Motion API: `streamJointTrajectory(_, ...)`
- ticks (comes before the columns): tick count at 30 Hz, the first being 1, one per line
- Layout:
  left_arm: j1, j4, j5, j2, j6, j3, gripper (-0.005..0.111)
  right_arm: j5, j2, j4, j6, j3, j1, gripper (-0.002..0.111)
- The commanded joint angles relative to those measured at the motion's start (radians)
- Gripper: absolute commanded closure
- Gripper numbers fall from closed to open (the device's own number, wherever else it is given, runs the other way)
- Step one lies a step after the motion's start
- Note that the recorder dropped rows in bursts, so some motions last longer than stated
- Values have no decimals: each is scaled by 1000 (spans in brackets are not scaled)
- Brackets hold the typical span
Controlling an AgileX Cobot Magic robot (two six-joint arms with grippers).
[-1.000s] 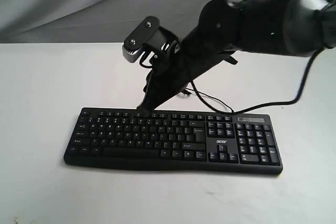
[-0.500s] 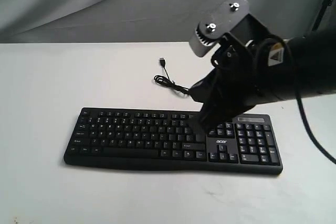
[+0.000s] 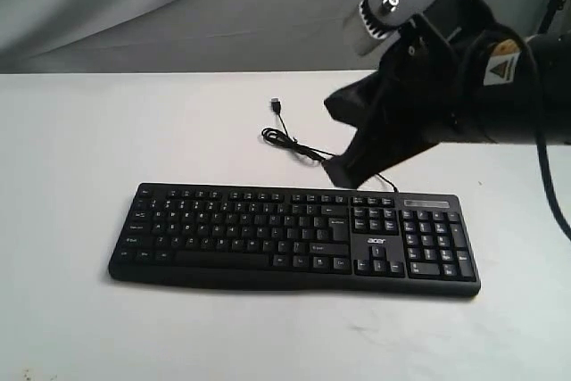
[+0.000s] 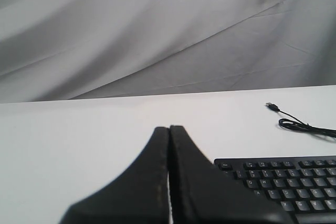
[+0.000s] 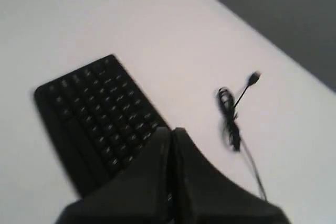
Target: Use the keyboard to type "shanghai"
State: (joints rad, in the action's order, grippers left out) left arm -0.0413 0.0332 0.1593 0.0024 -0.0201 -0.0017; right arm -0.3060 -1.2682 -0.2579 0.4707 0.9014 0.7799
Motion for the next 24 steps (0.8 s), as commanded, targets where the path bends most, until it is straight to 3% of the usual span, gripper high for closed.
streamJointTrajectory(1,6,0,-6,-2,-3,2,107,188,39,-28,-54,-3,-45,108)
streamJointTrajectory(7,6,0,-6,-2,-3,2,107,212,237,-54,-260,-57,-253,108)
streamJointTrajectory(15,6,0,-6,-2,-3,2,107,212,631,-16,-291,-371,-637,108)
streamJointTrajectory(21,6,0,-6,-2,-3,2,107,212,915,13,-291,-616,-826,108)
streamJointTrajectory(24,6,0,-6,-2,-3,2,107,212,1037,-121,-299,-701,-877,108)
